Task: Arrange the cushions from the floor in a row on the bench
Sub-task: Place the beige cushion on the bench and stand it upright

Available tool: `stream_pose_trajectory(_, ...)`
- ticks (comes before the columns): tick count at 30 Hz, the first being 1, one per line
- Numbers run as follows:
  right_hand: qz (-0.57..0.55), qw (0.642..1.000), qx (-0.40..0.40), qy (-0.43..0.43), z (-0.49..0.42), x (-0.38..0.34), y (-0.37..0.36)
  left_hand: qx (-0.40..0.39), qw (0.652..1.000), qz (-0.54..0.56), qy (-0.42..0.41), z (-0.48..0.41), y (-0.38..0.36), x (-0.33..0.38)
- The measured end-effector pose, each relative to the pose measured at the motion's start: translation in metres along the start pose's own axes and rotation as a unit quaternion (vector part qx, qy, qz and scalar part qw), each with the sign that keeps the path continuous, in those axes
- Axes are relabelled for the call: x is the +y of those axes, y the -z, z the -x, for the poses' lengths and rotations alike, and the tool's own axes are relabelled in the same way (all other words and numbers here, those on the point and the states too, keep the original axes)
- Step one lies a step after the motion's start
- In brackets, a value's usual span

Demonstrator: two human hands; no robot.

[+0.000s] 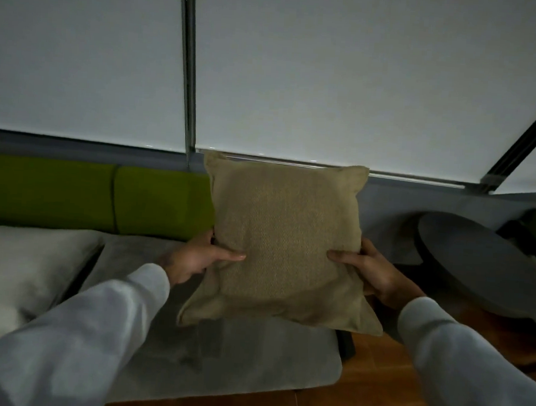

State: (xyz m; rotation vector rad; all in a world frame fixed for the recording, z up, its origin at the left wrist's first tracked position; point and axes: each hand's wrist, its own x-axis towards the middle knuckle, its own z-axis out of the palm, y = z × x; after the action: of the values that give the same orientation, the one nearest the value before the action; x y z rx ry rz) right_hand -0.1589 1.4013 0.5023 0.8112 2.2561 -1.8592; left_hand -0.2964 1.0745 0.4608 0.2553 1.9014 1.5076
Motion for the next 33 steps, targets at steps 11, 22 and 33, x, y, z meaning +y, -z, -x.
stream_pose_trajectory(11,0.014,0.996,-0.072,-0.058,-0.128,0.063,0.023,0.044,0.994,-0.029,0.093,-0.088,-0.033,-0.035)
stream_pose_trajectory(22,0.034,0.982,-0.120,-0.144,-0.219,0.160,0.034,0.072,0.971,0.065,0.220,-0.156,-0.081,-0.112)
stream_pose_trajectory(33,0.025,0.971,-0.133,-0.198,-0.234,0.262,0.009,0.071,0.964,0.062,0.250,-0.175,-0.098,-0.208)
